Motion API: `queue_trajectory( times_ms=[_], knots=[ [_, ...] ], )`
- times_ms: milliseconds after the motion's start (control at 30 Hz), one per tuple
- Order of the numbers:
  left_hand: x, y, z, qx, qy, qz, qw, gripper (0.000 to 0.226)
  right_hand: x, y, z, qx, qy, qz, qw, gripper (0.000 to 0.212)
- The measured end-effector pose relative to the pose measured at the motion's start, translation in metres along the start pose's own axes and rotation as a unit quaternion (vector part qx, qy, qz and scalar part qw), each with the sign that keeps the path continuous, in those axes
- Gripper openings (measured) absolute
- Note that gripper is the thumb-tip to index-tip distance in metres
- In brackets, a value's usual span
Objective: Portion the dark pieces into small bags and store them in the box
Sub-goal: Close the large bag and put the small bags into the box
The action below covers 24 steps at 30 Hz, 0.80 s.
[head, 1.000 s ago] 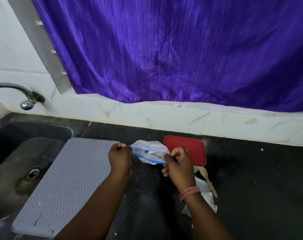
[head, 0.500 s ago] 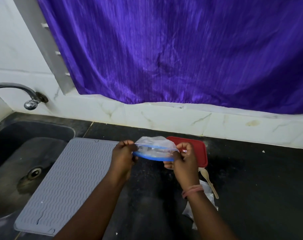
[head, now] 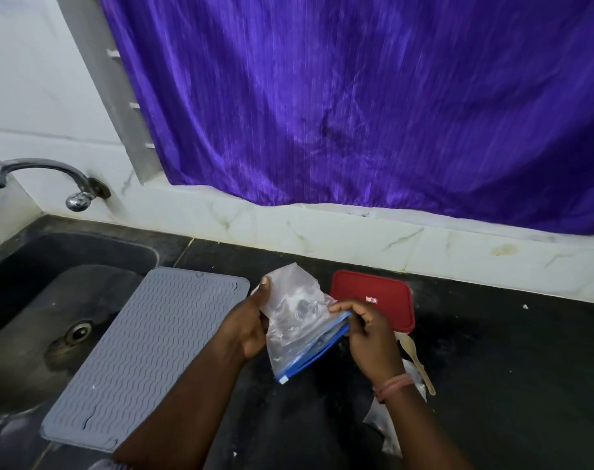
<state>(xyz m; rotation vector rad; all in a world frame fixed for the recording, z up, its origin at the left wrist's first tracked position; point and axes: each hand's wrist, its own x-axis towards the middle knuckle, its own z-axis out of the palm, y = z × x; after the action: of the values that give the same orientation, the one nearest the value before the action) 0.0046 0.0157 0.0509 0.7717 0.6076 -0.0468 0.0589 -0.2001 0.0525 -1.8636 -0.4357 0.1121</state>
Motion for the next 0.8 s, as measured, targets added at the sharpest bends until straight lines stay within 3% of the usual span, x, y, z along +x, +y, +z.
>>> queue_trajectory(
  times_ms=[100,200,300,367,500,600,667,800],
  knots=[
    [-0.001,0.004,-0.007,-0.017,0.114,0.002,0.993,0.054,0.008,0.006,-0.011,0.029,0.045,0.017,0.998,0.051],
    [-0.001,0.004,-0.010,-0.027,0.131,0.025,0.991,0.042,0.015,0.011,-0.021,0.063,0.092,0.021,0.993,0.046],
    [-0.002,0.003,-0.006,-0.023,0.126,0.046,0.991,0.033,0.016,0.009,-0.021,0.112,0.060,0.034,0.991,0.037],
    [-0.003,0.002,-0.005,-0.022,0.105,0.052,0.993,0.035,0.016,0.008,-0.022,0.130,0.024,0.028,0.991,0.022],
    [-0.013,0.003,-0.009,0.036,0.029,0.039,0.998,0.059,0.013,0.004,-0.031,0.214,0.002,0.049,0.976,0.021],
    [-0.029,0.002,-0.009,0.098,-0.021,0.021,0.995,0.059,0.014,-0.005,-0.031,0.266,0.004,0.086,0.960,0.012],
    [-0.038,0.005,-0.014,0.109,-0.049,0.006,0.993,0.054,0.018,-0.005,-0.034,0.208,-0.002,0.074,0.975,0.023],
    [-0.049,0.018,-0.019,0.189,-0.087,-0.045,0.977,0.071,0.024,-0.011,-0.039,0.118,-0.039,0.022,0.992,0.045]
  ],
)
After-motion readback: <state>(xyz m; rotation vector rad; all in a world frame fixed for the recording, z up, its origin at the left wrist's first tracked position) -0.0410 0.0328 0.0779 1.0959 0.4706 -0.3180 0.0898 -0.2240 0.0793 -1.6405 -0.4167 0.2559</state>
